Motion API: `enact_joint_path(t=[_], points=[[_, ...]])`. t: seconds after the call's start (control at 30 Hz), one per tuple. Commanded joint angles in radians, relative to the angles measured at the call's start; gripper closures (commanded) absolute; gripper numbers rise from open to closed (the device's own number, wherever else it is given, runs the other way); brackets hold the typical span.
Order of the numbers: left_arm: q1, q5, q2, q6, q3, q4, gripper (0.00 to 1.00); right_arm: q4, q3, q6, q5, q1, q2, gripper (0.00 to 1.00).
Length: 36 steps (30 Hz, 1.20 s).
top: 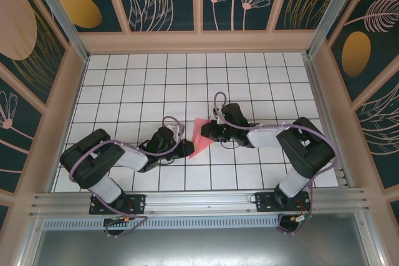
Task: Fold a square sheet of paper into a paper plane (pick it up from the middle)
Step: Fourth fold the wing at the center of the table.
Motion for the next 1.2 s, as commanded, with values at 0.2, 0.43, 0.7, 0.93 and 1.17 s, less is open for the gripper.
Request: enact_joint_path(t=[0.2, 0.43, 0.7, 0.93, 1.17], points=[[0.014, 0.032, 0.008, -0.022, -0.004, 0.034, 0.94, 0.068, 0.043, 0.007, -0.033, 0.020, 0.064, 0.84], [0.014, 0.015, -0.004, -0.016, -0.001, 0.010, 0.92, 0.073, 0.060, 0.009, -0.010, 0.018, 0.109, 0.84], [0.014, -0.025, -0.059, 0.022, 0.009, -0.088, 0.78, 0.061, 0.071, 0.009, 0.005, 0.016, 0.128, 0.85], [0.015, 0.020, -0.078, 0.075, 0.017, -0.112, 0.68, 0.057, 0.072, 0.011, 0.007, 0.013, 0.125, 0.85], [0.016, 0.014, -0.068, 0.115, 0.041, -0.183, 0.63, 0.056, 0.074, 0.011, 0.005, 0.012, 0.128, 0.85]])
